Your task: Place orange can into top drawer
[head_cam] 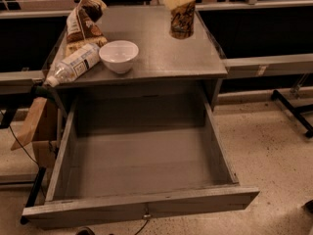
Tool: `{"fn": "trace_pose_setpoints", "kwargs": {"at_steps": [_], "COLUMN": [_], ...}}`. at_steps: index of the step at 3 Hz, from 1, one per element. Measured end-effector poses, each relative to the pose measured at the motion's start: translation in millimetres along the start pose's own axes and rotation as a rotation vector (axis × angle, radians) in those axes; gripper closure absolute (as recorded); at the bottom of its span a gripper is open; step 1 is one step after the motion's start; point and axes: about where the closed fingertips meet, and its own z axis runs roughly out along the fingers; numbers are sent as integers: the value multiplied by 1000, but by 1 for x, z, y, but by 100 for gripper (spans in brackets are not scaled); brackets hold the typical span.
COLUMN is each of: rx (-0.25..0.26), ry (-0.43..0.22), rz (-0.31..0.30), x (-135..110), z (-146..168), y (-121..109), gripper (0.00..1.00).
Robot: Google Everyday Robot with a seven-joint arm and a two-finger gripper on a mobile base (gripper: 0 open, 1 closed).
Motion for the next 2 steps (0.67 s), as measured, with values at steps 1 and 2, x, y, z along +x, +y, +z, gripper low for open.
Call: {"fn": "trace_pose_setpoints", "kwargs": {"at_steps": [1, 2], "rx": [-98, -98], "ry": [29, 29], "rz": [-25, -25], "x": [7, 7], "z": [0, 0], "y": [25, 26], "gripper": [100, 100]}}
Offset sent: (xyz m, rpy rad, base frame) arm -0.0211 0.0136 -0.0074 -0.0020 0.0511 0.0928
